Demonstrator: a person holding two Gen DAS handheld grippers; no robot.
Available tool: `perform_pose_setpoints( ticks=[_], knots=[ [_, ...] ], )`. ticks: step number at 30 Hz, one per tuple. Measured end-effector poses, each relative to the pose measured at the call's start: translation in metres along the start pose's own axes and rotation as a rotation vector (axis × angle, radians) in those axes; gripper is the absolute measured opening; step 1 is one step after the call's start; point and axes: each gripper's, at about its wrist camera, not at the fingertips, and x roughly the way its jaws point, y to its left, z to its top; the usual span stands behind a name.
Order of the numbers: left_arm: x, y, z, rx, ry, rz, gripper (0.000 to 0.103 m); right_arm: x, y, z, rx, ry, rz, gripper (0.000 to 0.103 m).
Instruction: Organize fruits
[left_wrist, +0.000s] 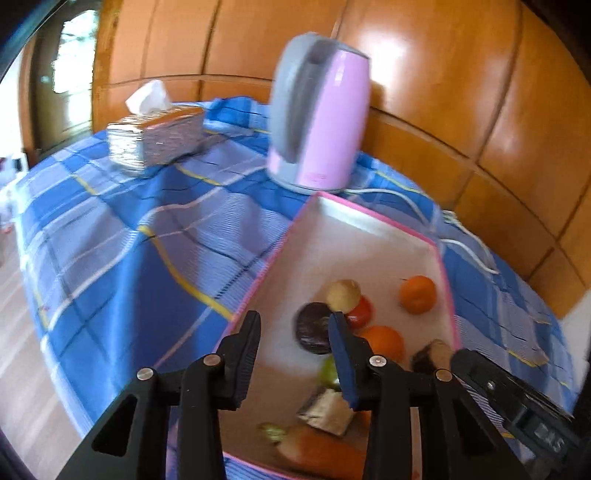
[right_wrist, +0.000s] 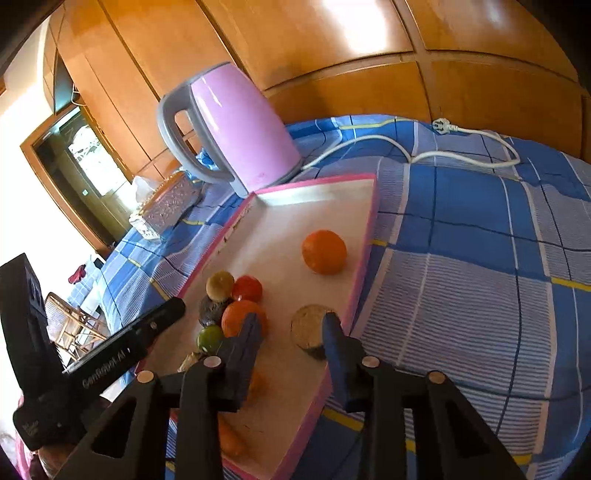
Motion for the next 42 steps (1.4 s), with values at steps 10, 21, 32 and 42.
perform_pose_setpoints(
  ticks=[10,21,32,42],
  knots=[
    [-0.003,0.012,0.0,-0.023,-0.034,0.115,0.039,0.04,0.051,-0.01,-0.215,0.088,-0.037,0.029],
    [-0.024,0.002,-0.007,0.001,-0.055,0.13,0.047,0.016,0.028,-0.009,-0.084,0.049,-0.037,0.027],
    [-0.078,-0.015,-0.01,0.077,-0.136,0.126,0.057,-0.039,0.034,-0.014,-0.033,-0.053,-0.07,0.033],
    [-0.131,-0.027,-0.03,0.158,-0.2,0.102,0.067,-0.085,0.047,-0.027,-0.066,-0.123,-0.141,0.037]
  ],
)
